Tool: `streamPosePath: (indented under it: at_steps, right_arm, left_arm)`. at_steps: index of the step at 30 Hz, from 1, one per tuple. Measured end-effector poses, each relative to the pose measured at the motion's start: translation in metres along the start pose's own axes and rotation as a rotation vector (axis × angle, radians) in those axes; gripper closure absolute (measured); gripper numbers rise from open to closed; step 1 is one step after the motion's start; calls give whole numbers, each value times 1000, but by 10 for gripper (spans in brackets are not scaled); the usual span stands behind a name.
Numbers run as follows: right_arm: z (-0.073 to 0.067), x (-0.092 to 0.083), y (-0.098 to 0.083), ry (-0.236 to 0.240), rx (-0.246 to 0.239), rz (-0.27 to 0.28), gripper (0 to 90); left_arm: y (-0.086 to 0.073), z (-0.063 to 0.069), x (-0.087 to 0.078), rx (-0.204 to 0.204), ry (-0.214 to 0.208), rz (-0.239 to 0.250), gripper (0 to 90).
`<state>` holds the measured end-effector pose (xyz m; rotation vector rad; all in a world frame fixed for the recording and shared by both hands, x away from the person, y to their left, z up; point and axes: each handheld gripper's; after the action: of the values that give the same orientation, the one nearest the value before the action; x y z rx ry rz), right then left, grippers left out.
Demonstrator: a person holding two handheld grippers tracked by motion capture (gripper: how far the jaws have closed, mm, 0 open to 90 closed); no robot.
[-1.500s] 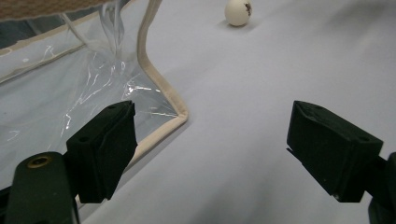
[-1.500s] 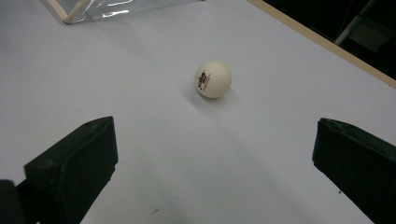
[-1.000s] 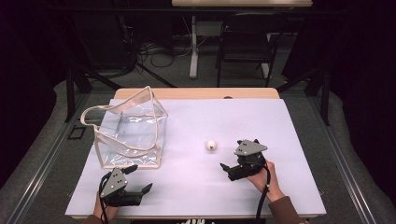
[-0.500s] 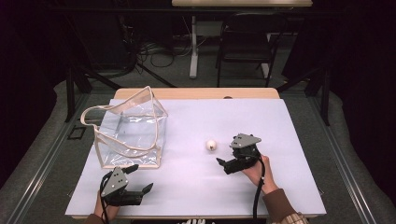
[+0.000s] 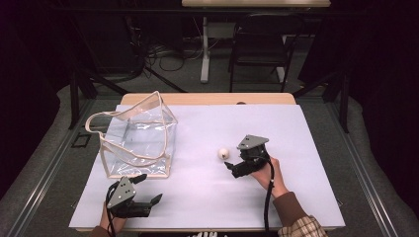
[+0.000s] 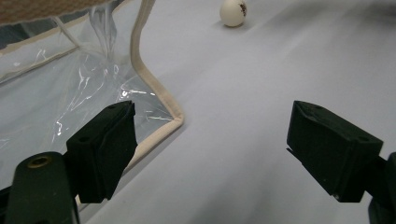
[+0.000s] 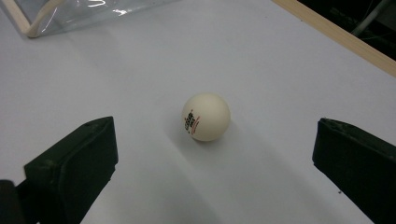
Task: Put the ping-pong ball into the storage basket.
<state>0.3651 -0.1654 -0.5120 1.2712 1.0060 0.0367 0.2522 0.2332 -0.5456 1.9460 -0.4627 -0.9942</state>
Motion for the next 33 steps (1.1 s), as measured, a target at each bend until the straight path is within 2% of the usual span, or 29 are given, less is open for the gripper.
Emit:
streamPosePath:
  at_steps: [19, 33]
  right_arm:
    - [-3, 27, 9, 31, 12, -37, 0]
    - [-3, 46, 10, 39, 51, -64, 0]
  left_arm:
    - [0, 0, 0, 2, -1, 3, 162]
    - [0, 0, 0, 1, -3, 4, 161]
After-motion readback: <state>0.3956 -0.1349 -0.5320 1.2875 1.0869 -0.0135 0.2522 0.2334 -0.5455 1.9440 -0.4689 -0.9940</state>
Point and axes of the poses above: each handheld gripper's, and its own axes: x roughly forward along the jaws, y roughly out of its top, z roughly to its right, and after that the axes turned 14 degrees about x, right-handed
